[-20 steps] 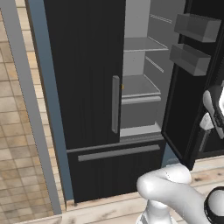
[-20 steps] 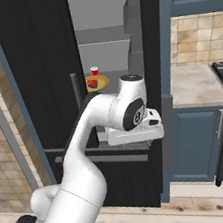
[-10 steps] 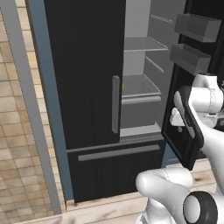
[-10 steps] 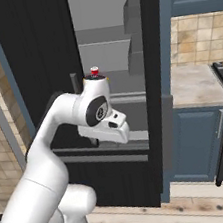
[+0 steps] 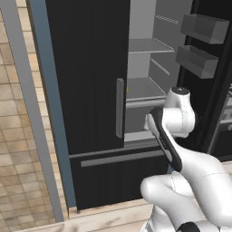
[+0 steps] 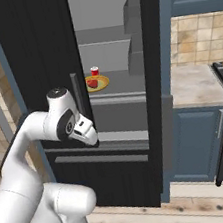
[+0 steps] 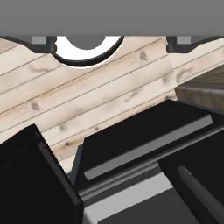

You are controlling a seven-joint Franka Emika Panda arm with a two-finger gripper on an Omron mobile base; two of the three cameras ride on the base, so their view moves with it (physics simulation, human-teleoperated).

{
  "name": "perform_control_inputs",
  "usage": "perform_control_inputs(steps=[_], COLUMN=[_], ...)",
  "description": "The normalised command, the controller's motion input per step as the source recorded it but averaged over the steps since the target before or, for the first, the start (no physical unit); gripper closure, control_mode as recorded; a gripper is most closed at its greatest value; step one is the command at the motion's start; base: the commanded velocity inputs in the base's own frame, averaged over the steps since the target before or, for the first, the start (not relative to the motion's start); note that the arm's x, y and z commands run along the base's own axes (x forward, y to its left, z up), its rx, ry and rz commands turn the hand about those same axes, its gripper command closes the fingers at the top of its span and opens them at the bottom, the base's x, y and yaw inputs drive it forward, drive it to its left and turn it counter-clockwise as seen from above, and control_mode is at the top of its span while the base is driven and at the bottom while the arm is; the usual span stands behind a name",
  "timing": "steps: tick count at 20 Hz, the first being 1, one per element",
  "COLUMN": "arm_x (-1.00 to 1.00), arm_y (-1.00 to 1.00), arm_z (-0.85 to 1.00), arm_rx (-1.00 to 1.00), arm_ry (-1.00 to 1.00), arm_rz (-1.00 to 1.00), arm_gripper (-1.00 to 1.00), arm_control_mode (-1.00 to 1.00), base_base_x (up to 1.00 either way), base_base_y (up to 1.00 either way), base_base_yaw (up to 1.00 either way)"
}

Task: Retrieve the steak from the fridge and place it on the saucepan with marinade on the stove.

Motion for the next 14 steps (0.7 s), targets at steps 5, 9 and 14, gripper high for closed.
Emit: perform_control_inputs(steps=[5,9,14], arm_x=[1.00,1.00,0.96], arm_y=[0.75,0.61,0.21], arm_z=[-0.04,-0.01,0.00], arm_rx=[-0.10,-0.11,-0.13], arm_ry=[-0.16,-0.37,-0.09], arm_rz=[0.25,0.31,0.16], arm_gripper=[-1.00,-1.00,-1.00], arm_control_mode=[-1.00,-1.00,-1.00], base_base_x=[0.00,0.00,0.00], base_base_y=[0.00,0.00,0.00], base_base_yaw=[0.00,0.00,0.00])
